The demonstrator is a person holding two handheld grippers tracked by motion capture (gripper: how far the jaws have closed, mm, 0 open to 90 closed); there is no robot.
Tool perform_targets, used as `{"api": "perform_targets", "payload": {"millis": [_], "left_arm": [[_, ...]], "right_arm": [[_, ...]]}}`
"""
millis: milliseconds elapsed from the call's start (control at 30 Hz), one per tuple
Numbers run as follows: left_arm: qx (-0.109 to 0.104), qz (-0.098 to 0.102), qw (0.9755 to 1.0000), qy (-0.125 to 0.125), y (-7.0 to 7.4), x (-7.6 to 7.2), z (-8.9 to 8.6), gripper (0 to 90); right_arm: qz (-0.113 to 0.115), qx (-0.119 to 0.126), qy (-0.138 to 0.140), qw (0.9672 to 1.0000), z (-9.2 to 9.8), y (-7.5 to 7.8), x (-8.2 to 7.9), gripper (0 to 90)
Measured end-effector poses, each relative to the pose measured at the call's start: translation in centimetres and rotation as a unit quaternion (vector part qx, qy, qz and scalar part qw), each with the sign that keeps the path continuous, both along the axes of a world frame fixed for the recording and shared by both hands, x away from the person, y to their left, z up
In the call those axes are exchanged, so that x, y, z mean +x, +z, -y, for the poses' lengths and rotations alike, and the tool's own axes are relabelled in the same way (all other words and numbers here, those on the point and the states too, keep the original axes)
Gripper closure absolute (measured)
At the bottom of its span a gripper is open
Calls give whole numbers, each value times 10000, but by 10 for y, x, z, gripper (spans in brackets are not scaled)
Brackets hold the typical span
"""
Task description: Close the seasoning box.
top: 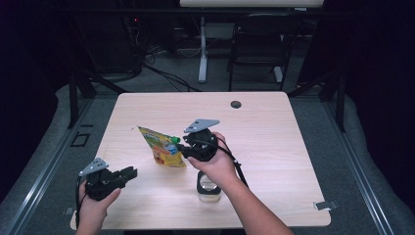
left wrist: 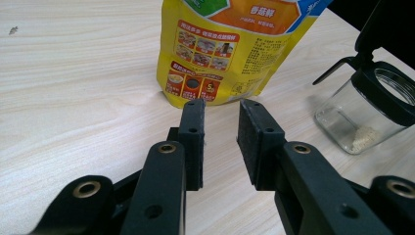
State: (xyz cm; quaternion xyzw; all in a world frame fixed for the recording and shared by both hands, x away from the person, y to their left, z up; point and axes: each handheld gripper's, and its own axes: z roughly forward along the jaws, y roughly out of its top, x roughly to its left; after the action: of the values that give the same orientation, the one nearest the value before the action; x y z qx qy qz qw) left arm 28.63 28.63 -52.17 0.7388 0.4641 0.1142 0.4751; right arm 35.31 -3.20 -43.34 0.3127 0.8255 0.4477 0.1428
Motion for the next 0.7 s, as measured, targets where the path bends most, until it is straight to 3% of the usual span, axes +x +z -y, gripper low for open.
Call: {"api": "perform_targets", "payload": {"millis": [700], "left_arm": [[42, -40, 10000, 31, -1, 1, -3, 729]], "right_arm": [[1, -41, 39, 10000, -14, 0, 5, 724]]}}
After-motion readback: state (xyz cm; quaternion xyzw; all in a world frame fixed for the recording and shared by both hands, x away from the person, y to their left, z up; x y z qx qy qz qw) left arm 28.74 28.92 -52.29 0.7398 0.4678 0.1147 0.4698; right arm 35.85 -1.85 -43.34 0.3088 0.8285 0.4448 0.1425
